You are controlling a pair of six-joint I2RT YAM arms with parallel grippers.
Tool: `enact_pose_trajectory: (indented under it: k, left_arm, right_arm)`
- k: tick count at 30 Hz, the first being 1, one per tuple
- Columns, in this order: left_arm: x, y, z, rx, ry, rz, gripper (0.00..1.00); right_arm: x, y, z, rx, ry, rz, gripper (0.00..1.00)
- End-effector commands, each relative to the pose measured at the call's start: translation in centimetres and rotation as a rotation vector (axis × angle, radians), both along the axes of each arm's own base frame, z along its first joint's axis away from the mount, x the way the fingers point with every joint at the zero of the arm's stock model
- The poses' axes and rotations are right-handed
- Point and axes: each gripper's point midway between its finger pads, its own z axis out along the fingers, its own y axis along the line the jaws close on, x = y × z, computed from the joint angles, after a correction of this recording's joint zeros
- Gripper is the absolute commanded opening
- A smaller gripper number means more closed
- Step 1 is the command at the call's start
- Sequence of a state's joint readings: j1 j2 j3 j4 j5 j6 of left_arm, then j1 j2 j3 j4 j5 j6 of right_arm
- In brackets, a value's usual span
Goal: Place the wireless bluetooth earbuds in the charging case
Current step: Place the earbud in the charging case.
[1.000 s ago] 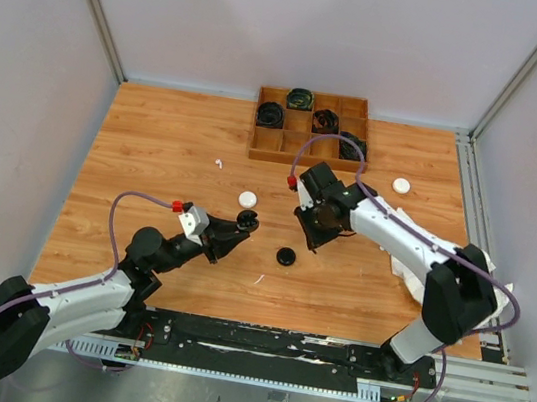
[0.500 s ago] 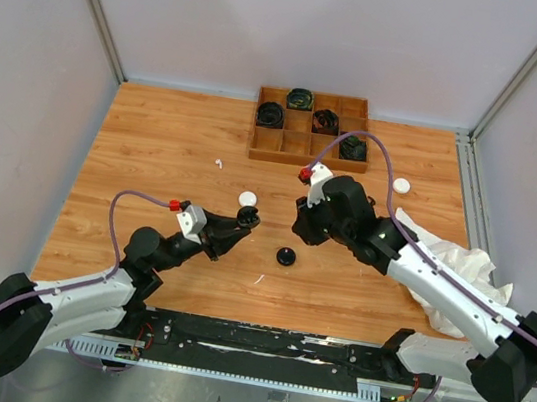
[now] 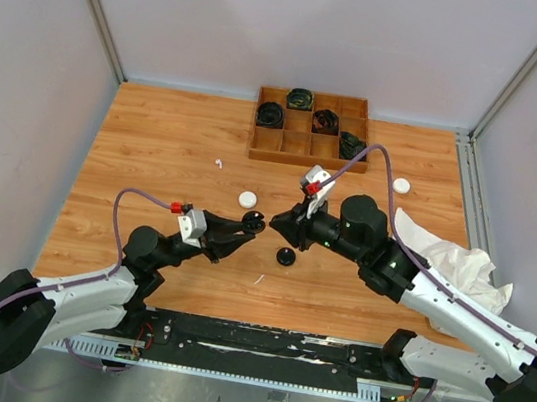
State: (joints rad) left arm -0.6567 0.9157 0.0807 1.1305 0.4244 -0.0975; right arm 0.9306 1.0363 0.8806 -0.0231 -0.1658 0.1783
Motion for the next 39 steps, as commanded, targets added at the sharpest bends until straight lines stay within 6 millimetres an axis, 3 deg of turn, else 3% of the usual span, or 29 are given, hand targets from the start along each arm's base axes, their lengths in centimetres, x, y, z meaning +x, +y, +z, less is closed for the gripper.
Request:
enact_pose_trajectory:
  k: [1, 12, 18, 39]
  left_arm:
    - [-0.9, -0.2, 2.8, -0.035, -0.131, -0.045, 0.00]
    - [-1.8, -0.3, 3.3, -0.032, -0.194, -0.081, 0.00]
    - [-2.2, -0.4, 3.4, -0.037, -0.200, -0.099, 0.00]
    - [-2.2, 0.0, 4.0, -0.065, -0.198, -0.084, 0.00]
  right_arm:
    - [-1.6, 1.9, 3.1, 0.131, -0.110, 0.110, 0.12]
    - [-3.6, 3.6, 3.8, 0.200, -0.160, 0.215, 0.12]
    - [-3.6, 4.2, 2.9, 0.181, -0.152, 0.225, 0.12]
    - [-4.0, 4.0, 0.9, 0.108, -0.121, 0.237, 0.12]
